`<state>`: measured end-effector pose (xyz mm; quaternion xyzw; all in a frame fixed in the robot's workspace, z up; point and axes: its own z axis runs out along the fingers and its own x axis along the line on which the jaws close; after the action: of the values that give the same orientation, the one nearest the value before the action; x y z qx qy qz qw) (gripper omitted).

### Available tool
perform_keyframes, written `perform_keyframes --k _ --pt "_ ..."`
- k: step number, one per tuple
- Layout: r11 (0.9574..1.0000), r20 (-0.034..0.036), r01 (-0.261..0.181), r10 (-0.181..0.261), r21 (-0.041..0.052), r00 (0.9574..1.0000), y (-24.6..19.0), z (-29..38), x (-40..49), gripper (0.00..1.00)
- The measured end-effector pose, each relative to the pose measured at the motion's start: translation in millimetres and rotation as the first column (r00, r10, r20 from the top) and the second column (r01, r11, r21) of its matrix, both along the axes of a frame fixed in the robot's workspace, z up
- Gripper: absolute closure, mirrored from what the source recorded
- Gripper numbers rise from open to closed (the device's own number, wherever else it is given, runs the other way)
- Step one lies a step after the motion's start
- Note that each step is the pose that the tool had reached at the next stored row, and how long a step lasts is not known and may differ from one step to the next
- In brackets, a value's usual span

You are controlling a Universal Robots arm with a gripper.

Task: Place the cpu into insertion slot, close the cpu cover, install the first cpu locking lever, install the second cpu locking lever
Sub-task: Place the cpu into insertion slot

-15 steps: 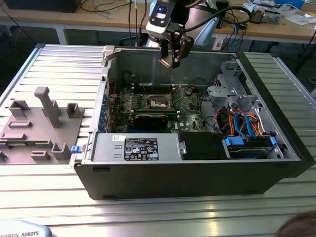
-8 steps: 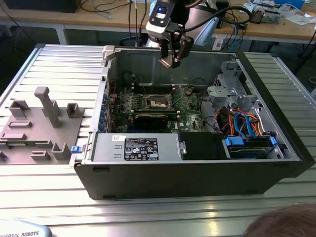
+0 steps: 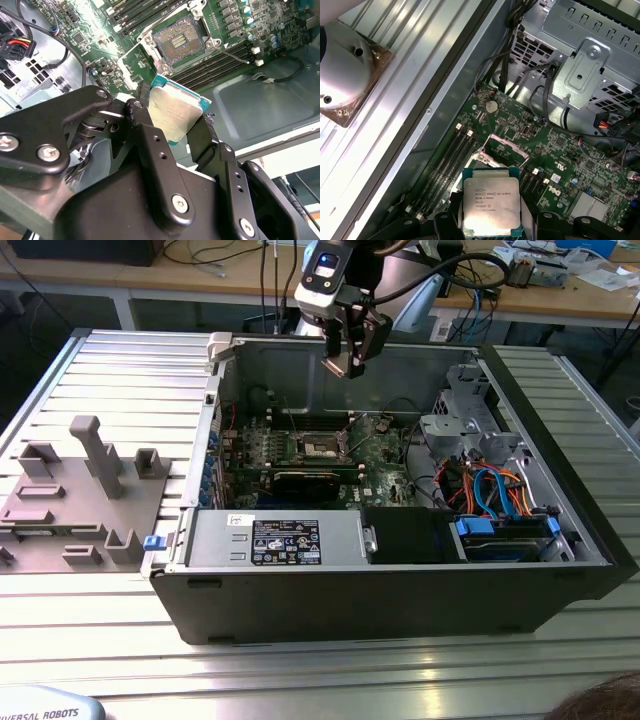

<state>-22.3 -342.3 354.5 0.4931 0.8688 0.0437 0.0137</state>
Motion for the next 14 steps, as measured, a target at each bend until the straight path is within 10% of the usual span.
perform_keyframes --k 14 --pt "0.9999 0.0000 0.015 -0.015 0.0000 0.9999 0.0 0.0 0.0 0.46"
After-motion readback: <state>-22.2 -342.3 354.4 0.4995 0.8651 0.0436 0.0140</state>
